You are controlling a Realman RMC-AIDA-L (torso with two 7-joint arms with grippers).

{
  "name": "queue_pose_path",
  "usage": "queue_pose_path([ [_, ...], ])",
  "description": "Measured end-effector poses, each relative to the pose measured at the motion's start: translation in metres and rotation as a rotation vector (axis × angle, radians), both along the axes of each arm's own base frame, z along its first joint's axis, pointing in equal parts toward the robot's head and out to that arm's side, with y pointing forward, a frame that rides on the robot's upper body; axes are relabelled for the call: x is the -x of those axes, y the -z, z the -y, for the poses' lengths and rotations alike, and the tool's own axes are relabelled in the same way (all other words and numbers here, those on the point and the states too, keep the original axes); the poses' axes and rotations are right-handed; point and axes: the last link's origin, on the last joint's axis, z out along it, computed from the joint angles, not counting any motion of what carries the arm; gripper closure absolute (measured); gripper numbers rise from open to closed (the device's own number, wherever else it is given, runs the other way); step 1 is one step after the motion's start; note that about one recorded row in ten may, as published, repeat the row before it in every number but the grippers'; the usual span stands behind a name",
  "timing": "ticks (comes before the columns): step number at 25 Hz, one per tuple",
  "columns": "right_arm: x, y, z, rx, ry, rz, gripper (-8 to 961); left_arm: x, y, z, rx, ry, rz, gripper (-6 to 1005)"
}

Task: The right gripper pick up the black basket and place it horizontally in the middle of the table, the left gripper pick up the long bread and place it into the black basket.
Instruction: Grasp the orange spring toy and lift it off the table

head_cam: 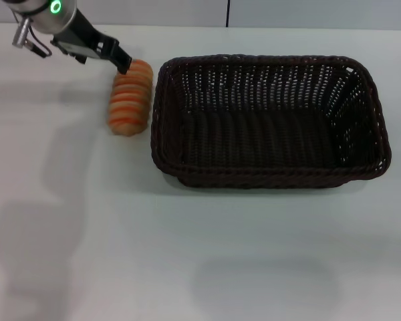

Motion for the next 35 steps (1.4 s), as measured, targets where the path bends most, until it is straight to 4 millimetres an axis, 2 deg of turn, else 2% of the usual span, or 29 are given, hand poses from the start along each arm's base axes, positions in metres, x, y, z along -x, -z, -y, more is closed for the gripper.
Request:
queue_pose_path([
  [9, 0.006, 0.003, -0.001, 0.014, -0.024, 0.002, 205, 0.009, 0.015, 0.008, 0.031, -0.022, 0.001, 161],
  [19, 0.01, 0.006, -0.006, 0.024, -0.042, 0.005, 205, 0.004, 0.031, 0.016, 0.073, -0.027, 0.017, 162],
  [30, 0.011, 0.007, -0.009, 0.028, -0.048, 0.006, 205, -0.001, 0.036, 0.016, 0.077, -0.012, 0.022, 163],
  [35, 0.012, 0.008, -0.01, 0.032, -0.054, 0.007, 205, 0.005, 0.041, 0.017, 0.081, -0.024, 0.022, 163],
])
